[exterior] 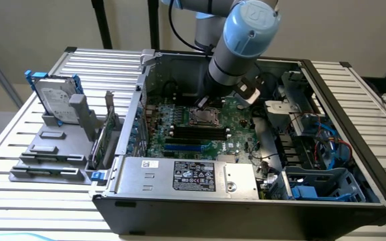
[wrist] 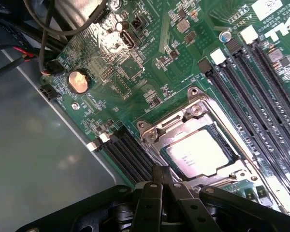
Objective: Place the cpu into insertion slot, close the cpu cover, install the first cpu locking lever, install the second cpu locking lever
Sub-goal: 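Install the second cpu locking lever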
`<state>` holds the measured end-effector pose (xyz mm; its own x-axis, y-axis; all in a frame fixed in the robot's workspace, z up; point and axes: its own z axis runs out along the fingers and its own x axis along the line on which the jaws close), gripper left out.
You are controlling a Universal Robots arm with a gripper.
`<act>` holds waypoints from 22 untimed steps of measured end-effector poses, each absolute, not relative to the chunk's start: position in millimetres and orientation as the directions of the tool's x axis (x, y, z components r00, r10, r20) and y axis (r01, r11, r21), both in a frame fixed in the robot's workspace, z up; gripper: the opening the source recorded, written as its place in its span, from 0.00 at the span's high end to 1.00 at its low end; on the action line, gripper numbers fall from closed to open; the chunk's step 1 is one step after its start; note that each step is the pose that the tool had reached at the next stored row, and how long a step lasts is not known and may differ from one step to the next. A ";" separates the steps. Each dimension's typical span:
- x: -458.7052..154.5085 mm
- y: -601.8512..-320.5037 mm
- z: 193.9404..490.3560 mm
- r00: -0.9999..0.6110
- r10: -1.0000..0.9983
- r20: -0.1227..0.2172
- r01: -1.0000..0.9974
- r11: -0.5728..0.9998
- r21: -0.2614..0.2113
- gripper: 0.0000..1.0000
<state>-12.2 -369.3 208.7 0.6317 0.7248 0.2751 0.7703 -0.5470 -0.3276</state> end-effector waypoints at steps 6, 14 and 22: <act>-12.8 -379.7 213.3 0.632 0.725 0.274 0.770 -0.548 -0.327 0.89; -18.3 -390.3 216.5 0.631 0.727 0.271 0.771 -0.549 -0.323 0.89; -26.6 -398.7 220.6 0.630 0.728 0.270 0.772 -0.551 -0.318 0.89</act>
